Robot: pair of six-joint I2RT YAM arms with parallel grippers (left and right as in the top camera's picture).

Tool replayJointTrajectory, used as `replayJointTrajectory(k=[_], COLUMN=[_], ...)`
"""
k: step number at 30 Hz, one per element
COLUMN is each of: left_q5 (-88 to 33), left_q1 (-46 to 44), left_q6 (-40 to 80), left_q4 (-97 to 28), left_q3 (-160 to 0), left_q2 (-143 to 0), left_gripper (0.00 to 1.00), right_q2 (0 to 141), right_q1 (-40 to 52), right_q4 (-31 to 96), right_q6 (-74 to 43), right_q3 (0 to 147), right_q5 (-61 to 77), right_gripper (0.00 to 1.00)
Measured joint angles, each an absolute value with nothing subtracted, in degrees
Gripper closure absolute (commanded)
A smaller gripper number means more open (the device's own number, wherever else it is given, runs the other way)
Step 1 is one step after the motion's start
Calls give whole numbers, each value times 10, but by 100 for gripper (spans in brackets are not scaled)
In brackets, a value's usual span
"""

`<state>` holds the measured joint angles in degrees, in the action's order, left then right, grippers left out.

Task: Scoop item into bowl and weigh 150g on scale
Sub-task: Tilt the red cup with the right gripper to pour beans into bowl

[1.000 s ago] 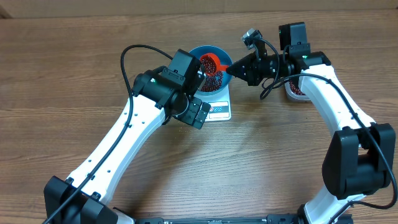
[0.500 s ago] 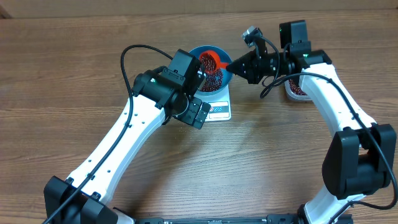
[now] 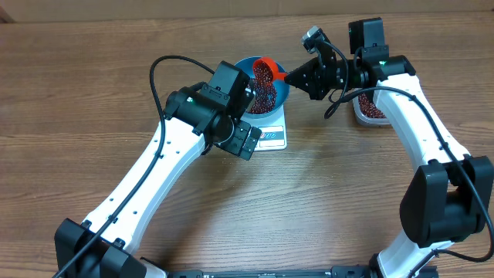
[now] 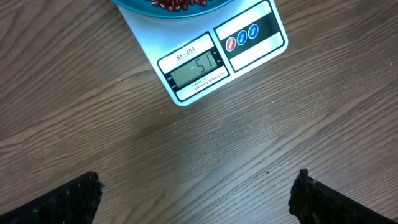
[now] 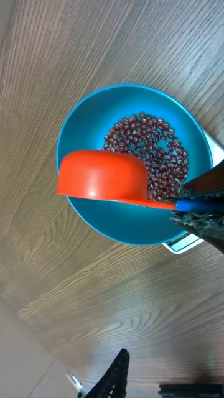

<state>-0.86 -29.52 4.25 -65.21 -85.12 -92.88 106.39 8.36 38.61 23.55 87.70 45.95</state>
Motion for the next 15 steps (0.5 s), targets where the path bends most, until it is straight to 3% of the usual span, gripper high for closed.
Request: replayJointTrajectory(k=[15], left_q5=[-9], left_q1=[-295], left_q6=[43], left_q4=[-652], left_q3=[-851], left_q2=[-929], left_gripper=[0], right_q2=[1063], right_q1=[90], right_q4=[386], right_q6=[241], right_q3=[877], right_q5=[429], right_gripper=[96])
